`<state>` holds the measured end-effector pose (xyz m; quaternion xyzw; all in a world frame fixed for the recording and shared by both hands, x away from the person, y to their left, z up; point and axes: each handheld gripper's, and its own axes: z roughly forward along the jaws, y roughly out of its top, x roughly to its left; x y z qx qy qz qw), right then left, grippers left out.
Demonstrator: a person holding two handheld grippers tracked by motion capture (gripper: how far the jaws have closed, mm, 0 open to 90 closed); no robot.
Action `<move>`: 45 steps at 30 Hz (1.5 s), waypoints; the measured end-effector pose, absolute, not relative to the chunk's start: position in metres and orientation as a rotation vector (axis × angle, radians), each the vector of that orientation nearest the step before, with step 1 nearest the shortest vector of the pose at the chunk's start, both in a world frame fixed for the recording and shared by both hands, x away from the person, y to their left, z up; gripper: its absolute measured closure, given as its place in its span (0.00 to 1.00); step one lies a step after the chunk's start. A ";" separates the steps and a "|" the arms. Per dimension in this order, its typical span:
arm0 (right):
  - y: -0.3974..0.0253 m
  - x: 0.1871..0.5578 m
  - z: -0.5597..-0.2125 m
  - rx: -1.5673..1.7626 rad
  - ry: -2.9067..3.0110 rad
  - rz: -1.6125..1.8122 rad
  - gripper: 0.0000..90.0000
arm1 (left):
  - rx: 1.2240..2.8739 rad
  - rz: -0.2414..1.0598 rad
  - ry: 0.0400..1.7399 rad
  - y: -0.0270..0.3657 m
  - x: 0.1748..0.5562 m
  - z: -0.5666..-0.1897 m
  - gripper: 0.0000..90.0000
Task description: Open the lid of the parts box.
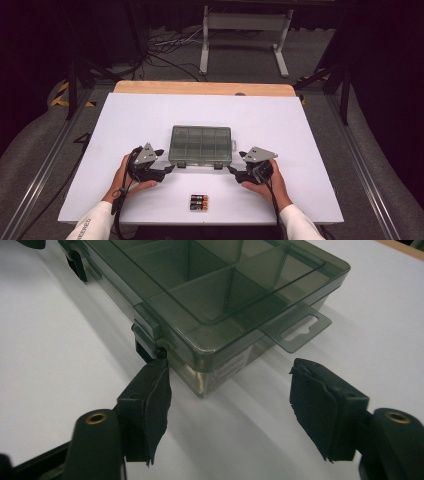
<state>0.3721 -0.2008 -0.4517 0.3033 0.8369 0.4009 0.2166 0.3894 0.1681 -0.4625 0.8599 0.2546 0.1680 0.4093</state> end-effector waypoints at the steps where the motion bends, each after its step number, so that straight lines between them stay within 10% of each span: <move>1: -0.201 0.372 -0.452 0.840 2.319 1.111 0.39 | 2.166 0.423 0.641 0.168 0.389 -0.463 0.36; 13: -0.194 0.377 -0.451 0.826 2.362 1.154 0.58 | 2.206 0.372 0.674 0.158 0.395 -0.457 0.46; 45: -0.197 0.378 -0.452 0.875 2.373 1.185 0.62 | 2.177 0.286 0.707 0.160 0.400 -0.461 0.55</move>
